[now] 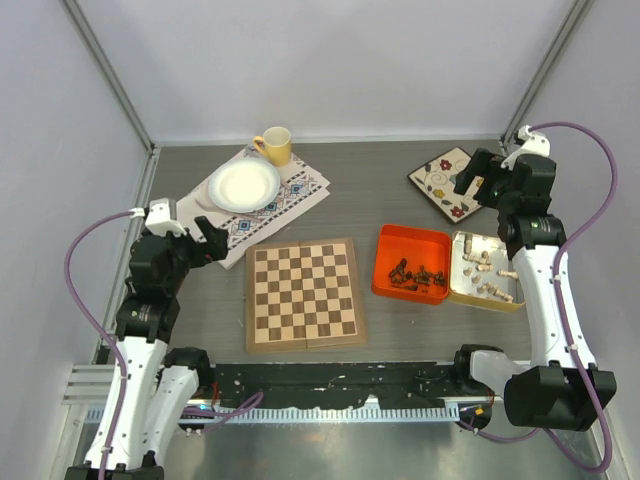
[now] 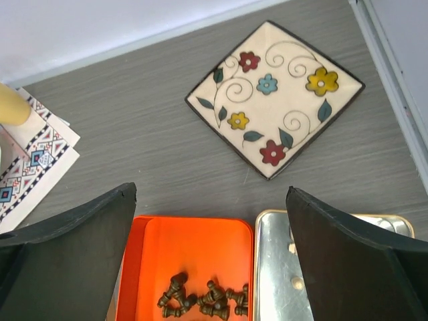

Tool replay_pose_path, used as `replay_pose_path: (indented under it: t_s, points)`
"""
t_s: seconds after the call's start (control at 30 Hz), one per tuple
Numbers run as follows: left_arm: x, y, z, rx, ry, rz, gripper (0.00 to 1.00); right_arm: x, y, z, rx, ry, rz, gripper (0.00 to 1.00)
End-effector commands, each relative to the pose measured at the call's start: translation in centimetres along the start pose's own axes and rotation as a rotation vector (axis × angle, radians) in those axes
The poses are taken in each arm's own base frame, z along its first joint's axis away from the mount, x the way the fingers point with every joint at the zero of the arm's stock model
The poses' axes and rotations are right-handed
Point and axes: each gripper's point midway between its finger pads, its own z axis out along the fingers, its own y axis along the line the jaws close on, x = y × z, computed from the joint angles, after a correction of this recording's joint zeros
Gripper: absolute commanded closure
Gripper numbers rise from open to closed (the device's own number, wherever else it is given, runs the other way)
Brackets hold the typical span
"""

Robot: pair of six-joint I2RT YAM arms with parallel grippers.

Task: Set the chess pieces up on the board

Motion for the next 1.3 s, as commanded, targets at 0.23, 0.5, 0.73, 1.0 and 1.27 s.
replay_pose_path:
  t_s: [0.23, 0.5, 0.73, 1.0, 1.27]
  points:
    - [-1.0, -1.5, 0.4, 0.078, -0.027, 0.001, 0.0, 3.8, 9.0, -3.9, -0.665, 0.103, -0.299, 0.0]
    - [-0.9, -1.9, 0.7, 0.095, -0.021, 0.008, 0.0, 6.4, 10.9, -5.7, -0.858, 0.183, -0.406, 0.0]
    - [-0.6, -2.2, 0.6, 0.109, -0.008, 0.01, 0.01, 9.4, 11.1, -6.5, -0.987, 0.204, -0.529, 0.0]
    - [-0.6, -2.7, 0.8, 0.131, -0.006, -0.013, 0.0, 12.5, 10.6, -6.4, -0.968, 0.267, -0.677, 0.0]
    - [-0.3, -2.6, 0.9, 0.134, -0.003, -0.015, 0.0, 14.1, 10.4, -7.0, -0.954, 0.316, -0.788, 0.0]
